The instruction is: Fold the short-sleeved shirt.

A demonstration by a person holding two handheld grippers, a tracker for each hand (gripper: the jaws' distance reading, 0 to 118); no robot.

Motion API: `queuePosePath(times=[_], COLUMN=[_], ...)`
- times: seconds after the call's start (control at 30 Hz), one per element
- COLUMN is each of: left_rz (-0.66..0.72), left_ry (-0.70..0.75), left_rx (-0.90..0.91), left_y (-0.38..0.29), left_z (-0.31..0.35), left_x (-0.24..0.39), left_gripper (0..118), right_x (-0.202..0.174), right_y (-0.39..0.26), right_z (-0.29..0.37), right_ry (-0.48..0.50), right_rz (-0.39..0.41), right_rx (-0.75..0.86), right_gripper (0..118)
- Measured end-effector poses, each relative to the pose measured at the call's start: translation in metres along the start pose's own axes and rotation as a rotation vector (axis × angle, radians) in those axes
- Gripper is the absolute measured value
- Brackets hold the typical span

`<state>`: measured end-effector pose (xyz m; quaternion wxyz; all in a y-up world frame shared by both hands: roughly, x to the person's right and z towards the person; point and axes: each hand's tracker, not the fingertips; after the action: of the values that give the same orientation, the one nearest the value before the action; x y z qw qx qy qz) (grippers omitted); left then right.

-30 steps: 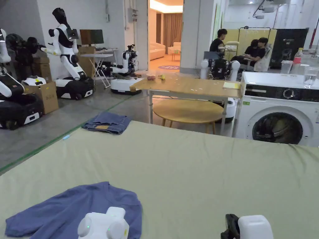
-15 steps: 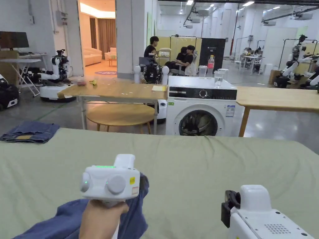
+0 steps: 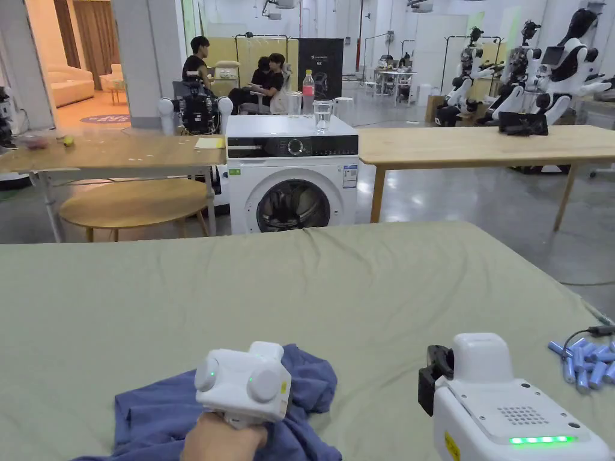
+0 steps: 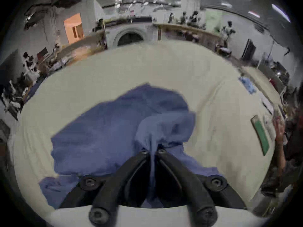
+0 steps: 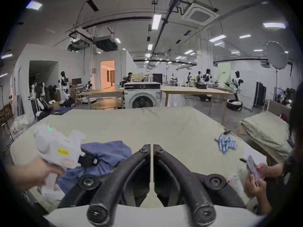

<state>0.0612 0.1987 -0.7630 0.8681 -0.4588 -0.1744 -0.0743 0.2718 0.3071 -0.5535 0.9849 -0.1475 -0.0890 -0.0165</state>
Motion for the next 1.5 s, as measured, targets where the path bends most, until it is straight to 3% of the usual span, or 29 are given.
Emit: queuePosePath(times=[0.13, 0.17, 0.2, 0.27, 0.3, 0.37, 0.47, 0.57, 0.67, 0.7, 0.73, 0.77, 0.8, 1.0, 1.23, 1.27, 1.3, 1.37, 1.5], left_rz=[0.038, 0.042, 0.048, 0.016, -0.007, -0.045, -0.067, -0.058, -0.002, 0.020, 0.037, 0.041, 0.052, 0.207, 0.521, 0.554, 0.564, 0.563, 0.537], left_ry=[-0.030, -0.040, -0.053, -0.045, -0.015, 0.079, 0.182, 0.320, 0.360, 0.363, 0.371, 0.393, 0.417, 0.327, 0.166, 0.154, 0.168, 0.151, 0.237], left_rx=[0.064, 0.112, 0.156, 0.311, 0.387, 0.551, 0.640, 0.642, 0.574, 0.556, 0.545, 0.534, 0.528, 0.321, 0.000, -0.030, -0.057, -0.106, -0.225], left_y=[-0.007, -0.005, -0.004, -0.014, -0.022, -0.046, -0.084, -0.124, -0.153, -0.161, -0.165, -0.168, -0.172, -0.154, -0.117, -0.112, -0.105, -0.092, -0.082], left_z=[0.005, 0.017, 0.032, 0.080, 0.103, 0.164, 0.222, 0.260, 0.274, 0.278, 0.276, 0.275, 0.274, 0.217, 0.103, 0.095, 0.088, 0.071, 0.045], left_x=[-0.006, -0.009, -0.013, -0.023, -0.028, -0.050, -0.088, -0.127, -0.166, -0.176, -0.184, -0.190, -0.195, -0.245, -0.320, -0.321, -0.323, -0.328, -0.317], left_gripper=[0, 15, 40, 104, 108, 108, 108, 108, 104, 95, 67, 9, 0, 0, 0, 5, 34, 115, 116], right_x=[-0.002, -0.005, -0.007, -0.016, -0.021, -0.035, -0.056, -0.077, -0.095, -0.100, -0.105, -0.109, -0.112, -0.120, -0.103, -0.100, -0.098, -0.095, -0.091], right_y=[-0.002, -0.002, -0.002, -0.002, -0.002, -0.002, -0.004, -0.012, -0.024, -0.027, -0.030, -0.033, -0.036, -0.043, -0.038, -0.038, -0.038, -0.038, -0.042], right_z=[-0.006, -0.007, -0.007, -0.007, -0.007, -0.006, -0.003, 0.001, 0.004, 0.005, 0.004, 0.003, 0.001, -0.008, -0.030, -0.033, -0.036, -0.041, -0.049], right_ry=[0.016, 0.025, 0.034, 0.057, 0.067, 0.093, 0.126, 0.156, 0.182, 0.192, 0.202, 0.212, 0.225, 0.244, 0.217, 0.213, 0.210, 0.199, 0.193], right_rz=[0.004, 0.005, 0.005, 0.006, 0.007, 0.008, 0.028, 0.054, 0.063, 0.060, 0.056, 0.050, 0.043, 0.066, 0.052, 0.051, 0.049, 0.041, 0.024], right_rx=[-0.026, -0.034, -0.036, -0.037, -0.036, -0.032, -0.022, -0.016, -0.029, -0.036, -0.045, -0.054, -0.064, -0.090, -0.102, -0.103, -0.103, -0.104, -0.113], right_gripper=[1, 1, 1, 0, 0, 0, 0, 0, 0, 0, 0, 0, 0, 0, 0, 0, 0, 0, 0])
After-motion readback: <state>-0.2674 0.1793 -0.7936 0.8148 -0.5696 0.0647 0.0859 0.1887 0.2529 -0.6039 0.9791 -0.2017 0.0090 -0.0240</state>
